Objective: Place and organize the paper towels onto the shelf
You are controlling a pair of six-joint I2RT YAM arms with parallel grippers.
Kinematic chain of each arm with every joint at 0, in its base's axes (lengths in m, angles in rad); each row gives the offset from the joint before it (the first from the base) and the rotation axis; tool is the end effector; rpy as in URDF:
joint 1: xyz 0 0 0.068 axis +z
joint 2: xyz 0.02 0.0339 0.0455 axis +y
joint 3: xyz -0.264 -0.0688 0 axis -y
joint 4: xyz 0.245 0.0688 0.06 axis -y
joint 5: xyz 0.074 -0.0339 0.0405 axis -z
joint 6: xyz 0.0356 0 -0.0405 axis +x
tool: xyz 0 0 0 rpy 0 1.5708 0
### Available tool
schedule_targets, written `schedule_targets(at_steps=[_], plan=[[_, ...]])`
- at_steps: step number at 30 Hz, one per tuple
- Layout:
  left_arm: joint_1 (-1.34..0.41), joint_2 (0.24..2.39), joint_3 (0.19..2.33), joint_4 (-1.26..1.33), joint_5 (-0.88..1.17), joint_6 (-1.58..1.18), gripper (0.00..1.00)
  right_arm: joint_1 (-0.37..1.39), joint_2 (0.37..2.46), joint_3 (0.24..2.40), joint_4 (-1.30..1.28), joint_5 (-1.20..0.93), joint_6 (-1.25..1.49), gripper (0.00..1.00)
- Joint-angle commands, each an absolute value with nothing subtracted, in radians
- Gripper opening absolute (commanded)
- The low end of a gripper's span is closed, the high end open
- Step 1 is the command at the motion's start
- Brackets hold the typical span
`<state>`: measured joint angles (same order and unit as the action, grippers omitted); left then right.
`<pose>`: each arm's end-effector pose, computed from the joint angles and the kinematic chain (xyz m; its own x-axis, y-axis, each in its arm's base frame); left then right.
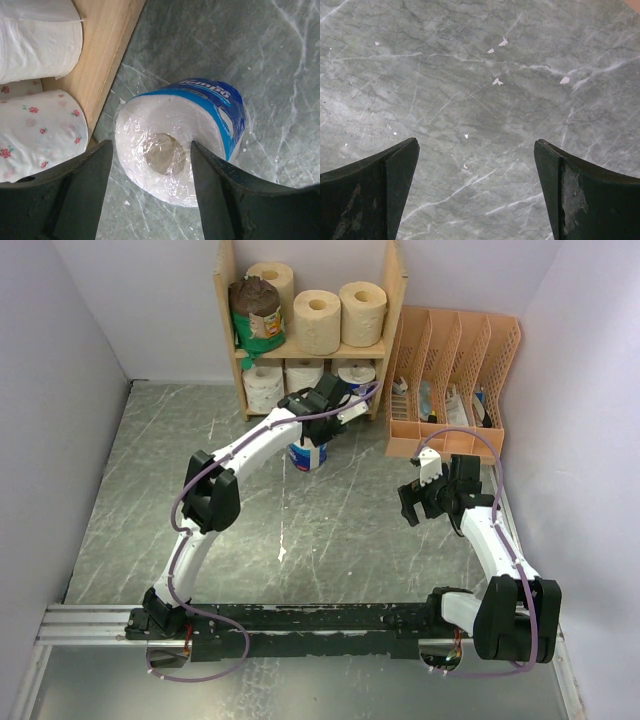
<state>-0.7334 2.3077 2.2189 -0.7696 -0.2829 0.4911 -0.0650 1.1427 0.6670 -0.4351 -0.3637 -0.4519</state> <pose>0.3911 -0.3390 0.2652 -0.2566 0.8408 -0.4768 0.7124 0.4979 0.4945 0.2218 -0.0017 0.2101 -0.6407 -0.3673 -0.6743 -0.4854 0.8741 -0.0149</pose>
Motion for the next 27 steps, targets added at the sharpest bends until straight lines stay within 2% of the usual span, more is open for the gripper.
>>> schedule_targets(at_steps=[1,15,27], plan=[[-0.735,2.34,2.263,-0.85,-0.206,0.454,0.74,-0.058,1.147,0.683,-0.438,-0.375,-0.461,1.0],[-0.731,2.306,2.342,-0.885,-0.222,0.409,0.77,-0.056,1.15,0.682,-0.438,-0.372,-0.461,1.0],[-0.731,2.322,2.357,-0.944,-0.114,0.351,0.77,-0.054,1.152,0.682,-0.441,-0.376,-0.463,1.0]])
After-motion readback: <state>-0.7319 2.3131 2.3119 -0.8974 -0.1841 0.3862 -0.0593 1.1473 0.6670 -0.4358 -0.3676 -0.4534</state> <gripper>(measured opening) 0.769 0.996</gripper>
